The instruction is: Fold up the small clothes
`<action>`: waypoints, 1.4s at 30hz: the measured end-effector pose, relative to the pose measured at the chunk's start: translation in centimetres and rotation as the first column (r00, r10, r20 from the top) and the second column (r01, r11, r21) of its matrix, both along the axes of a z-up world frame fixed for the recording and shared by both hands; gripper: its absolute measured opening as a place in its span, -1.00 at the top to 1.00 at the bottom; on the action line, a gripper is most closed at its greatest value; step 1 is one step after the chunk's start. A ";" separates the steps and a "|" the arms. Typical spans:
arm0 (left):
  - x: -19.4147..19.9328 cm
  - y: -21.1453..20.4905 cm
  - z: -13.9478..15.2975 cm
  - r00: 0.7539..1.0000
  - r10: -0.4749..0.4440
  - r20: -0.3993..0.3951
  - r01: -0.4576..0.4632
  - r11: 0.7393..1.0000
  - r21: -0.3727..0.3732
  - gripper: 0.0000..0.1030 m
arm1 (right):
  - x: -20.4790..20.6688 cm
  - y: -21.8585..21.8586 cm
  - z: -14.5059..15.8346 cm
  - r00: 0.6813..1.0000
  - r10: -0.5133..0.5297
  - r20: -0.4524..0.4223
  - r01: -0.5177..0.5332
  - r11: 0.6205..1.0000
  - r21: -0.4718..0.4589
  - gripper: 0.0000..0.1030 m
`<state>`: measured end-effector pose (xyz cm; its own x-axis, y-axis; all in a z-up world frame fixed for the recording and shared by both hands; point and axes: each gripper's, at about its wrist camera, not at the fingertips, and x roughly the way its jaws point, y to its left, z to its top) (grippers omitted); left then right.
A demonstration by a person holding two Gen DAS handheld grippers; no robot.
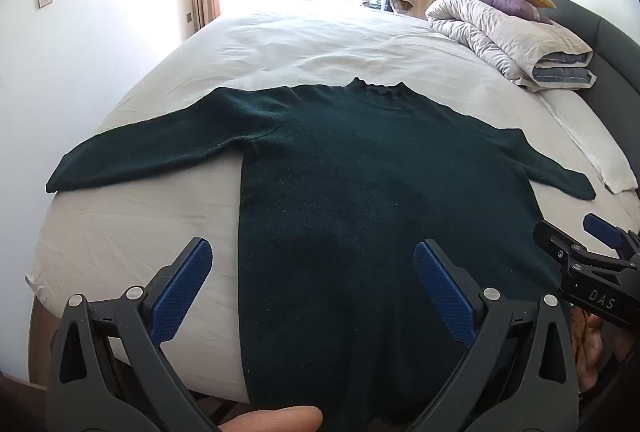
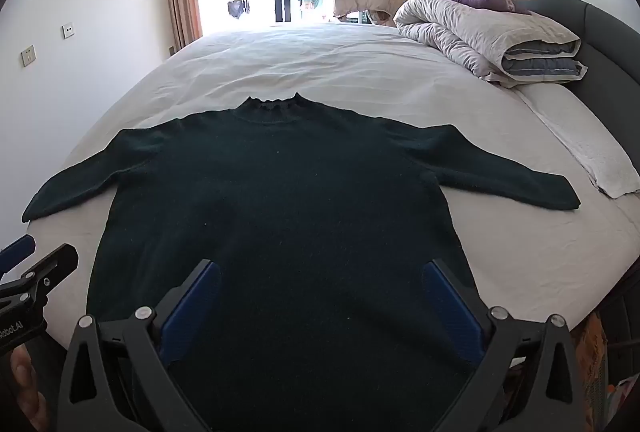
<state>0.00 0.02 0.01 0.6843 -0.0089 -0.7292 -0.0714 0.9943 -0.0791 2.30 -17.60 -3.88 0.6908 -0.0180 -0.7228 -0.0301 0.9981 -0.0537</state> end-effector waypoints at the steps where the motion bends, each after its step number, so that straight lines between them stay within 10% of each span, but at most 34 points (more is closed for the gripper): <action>1: 0.0 0.0 0.0 1.000 -0.001 0.004 0.001 1.000 0.004 -1.00 | 0.0 0.0 0.0 1.000 -0.001 0.000 0.001 1.000 -0.001 -1.00; 42: -0.1 0.0 -0.3 1.000 -0.002 0.001 0.002 1.000 0.005 -1.00 | -0.3 0.0 -0.3 1.000 -0.001 -0.006 0.001 1.000 -0.002 -1.00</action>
